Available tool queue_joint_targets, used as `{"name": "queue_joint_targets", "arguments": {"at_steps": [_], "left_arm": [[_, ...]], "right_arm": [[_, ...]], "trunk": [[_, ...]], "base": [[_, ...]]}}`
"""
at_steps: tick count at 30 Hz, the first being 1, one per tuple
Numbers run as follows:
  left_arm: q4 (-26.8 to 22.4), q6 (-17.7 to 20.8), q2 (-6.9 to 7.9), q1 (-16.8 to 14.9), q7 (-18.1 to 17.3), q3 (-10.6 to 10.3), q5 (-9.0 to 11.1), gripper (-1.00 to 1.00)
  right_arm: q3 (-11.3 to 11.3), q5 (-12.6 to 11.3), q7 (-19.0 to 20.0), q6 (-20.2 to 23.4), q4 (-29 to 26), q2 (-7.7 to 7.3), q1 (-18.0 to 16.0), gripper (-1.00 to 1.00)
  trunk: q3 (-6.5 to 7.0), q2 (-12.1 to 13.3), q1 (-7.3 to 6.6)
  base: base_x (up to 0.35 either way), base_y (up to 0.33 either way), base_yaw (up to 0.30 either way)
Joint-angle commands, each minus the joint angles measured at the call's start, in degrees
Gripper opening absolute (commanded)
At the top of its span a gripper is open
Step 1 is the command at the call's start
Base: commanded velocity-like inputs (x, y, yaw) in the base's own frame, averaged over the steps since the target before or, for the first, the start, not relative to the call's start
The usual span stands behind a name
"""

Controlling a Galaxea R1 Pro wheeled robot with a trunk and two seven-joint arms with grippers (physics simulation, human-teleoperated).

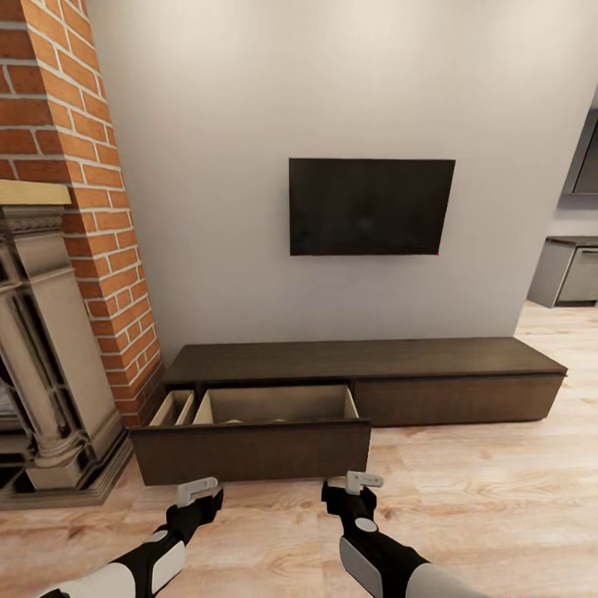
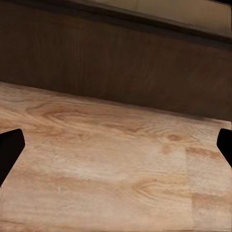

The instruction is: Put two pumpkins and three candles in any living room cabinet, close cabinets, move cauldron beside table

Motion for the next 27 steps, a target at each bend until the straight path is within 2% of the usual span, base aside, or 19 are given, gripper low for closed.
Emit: {"name": "queue_joint_targets", "arguments": {"at_steps": [1, 3, 4, 7, 27], "left_arm": [[-0.02, -0.15, -0.03, 0.05, -0.22, -0.51, -0.72, 1.0], [-0.02, -0.14, -0.16, 0.11, -0.21, -0.55, -2.25, 1.0], [-0.02, -0.11, -0.28, 0.16, -0.12, -0.58, -3.69, 1.0], [-0.04, -0.08, -0.48, 0.24, -0.28, -0.59, -4.88, 1.0], [-0.78, -0.07, -0.65, 0.28, -0.55, -0.62, -5.31, 1.0]], "right_arm": [[0.71, -0.53, -0.25, -0.38, 0.01, -0.01, -0.07, 1.0], [0.84, -0.48, -0.25, -0.39, -0.03, -0.01, -0.06, 1.0], [0.86, -0.47, -0.25, -0.45, -0.01, -0.01, -0.06, 1.0], [0.88, -0.51, -0.25, -0.48, 0.01, -0.01, -0.06, 1.0], [0.89, -0.56, -0.17, -0.51, 1.21, -0.2, -0.06, 1.0]], "trunk": [[-0.24, -0.45, 0.22], [-0.6, -1.25, 0.66], [-0.78, -1.65, 0.88], [-1.32, -2.85, 1.54], [-4.91, -10.87, 5.93]], "base": [[0.0, 0.0, 0.0], [0.0, 0.0, 0.0], [0.0, 0.0, 0.0], [0.0, 0.0, 0.0], [0.0, 0.0, 0.0]]}}
